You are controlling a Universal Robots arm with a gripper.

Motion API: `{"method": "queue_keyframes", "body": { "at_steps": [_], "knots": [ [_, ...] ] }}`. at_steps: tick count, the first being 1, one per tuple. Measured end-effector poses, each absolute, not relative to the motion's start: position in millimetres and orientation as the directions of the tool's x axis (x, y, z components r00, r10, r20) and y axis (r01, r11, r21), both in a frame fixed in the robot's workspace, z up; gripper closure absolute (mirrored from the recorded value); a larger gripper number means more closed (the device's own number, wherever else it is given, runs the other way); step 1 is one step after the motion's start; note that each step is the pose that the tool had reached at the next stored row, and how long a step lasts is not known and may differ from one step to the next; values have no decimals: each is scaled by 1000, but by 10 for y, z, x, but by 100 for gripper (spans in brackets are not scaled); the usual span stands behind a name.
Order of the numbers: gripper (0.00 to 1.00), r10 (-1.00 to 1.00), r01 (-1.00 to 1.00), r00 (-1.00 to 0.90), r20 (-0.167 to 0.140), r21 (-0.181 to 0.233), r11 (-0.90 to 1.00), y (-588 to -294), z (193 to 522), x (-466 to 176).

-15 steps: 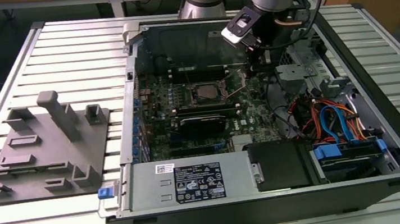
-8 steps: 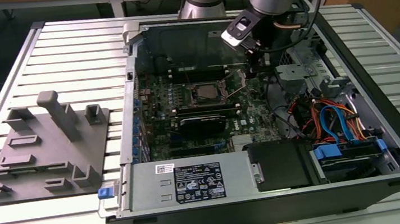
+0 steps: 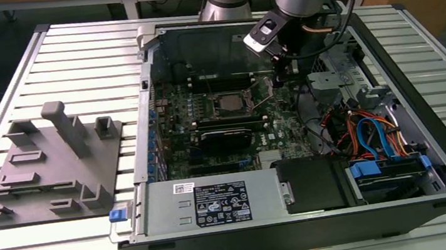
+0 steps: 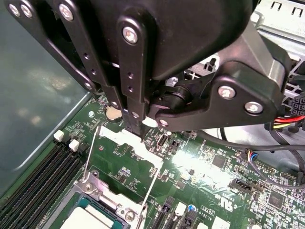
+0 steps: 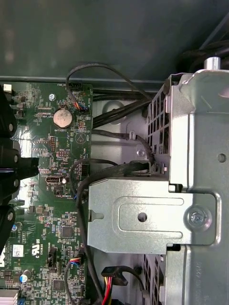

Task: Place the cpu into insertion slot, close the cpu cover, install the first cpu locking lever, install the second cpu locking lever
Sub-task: 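Close the cpu cover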

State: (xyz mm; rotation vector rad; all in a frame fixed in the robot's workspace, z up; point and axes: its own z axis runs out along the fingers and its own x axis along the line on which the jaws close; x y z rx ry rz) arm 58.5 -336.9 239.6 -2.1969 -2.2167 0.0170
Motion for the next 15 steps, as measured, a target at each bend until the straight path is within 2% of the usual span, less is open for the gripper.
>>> {"method": "queue_keyframes", "body": {
  "at_steps": [15],
  "knots": [
    [90, 1000, 1000, -9, 7, -22, 9, -3369, 2404, 511]
  ]
}}
